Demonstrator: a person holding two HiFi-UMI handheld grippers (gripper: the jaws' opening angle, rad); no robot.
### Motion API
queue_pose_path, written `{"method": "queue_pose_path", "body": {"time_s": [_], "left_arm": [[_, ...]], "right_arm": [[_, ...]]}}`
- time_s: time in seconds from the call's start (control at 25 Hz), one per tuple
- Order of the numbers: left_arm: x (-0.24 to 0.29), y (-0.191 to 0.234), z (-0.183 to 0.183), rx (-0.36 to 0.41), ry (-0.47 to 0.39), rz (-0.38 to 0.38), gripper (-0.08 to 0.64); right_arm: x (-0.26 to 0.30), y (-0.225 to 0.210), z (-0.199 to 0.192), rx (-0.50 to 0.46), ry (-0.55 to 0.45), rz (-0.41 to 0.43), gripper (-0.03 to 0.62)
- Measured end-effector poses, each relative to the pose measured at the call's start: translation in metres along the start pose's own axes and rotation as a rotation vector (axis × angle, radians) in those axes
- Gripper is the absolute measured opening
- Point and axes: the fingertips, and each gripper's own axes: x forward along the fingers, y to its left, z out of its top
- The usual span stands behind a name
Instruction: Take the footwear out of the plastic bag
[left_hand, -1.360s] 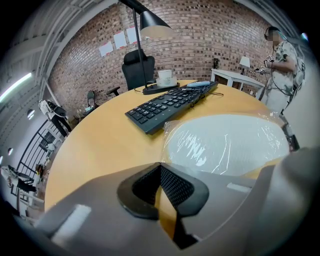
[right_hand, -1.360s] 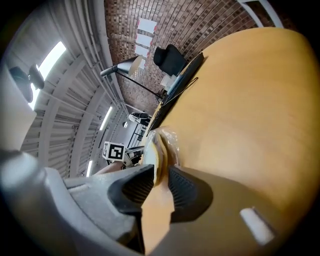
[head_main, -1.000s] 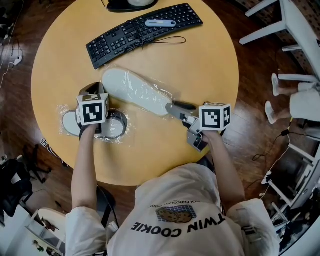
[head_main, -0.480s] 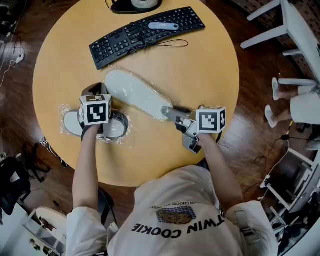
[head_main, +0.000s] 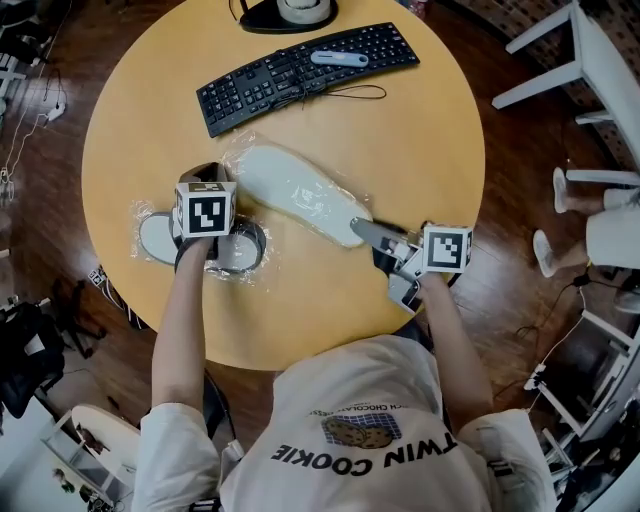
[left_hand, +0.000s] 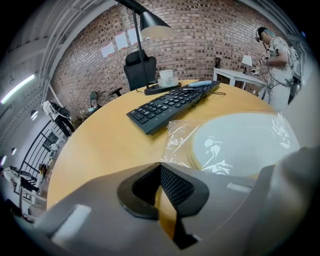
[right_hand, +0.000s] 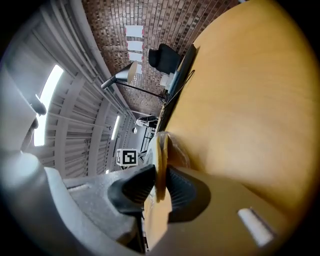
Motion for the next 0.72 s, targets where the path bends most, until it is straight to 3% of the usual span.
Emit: {"method": "queue_pose_path", "body": {"time_s": [0.52, 0.72], "left_arm": [[0.0, 0.004, -0.002, -0.021, 0.011, 0.04, -0.002], [-0.003, 0.001, -0.001, -0.014, 0.021, 0.012, 0.0]], "right_arm": [[-0.048, -0.003, -0.007, -0.017, -0.032, -0.021, 0.072], [-0.053, 0.0, -0.005, -0.048, -0.046, -0.014, 0.072]]}}
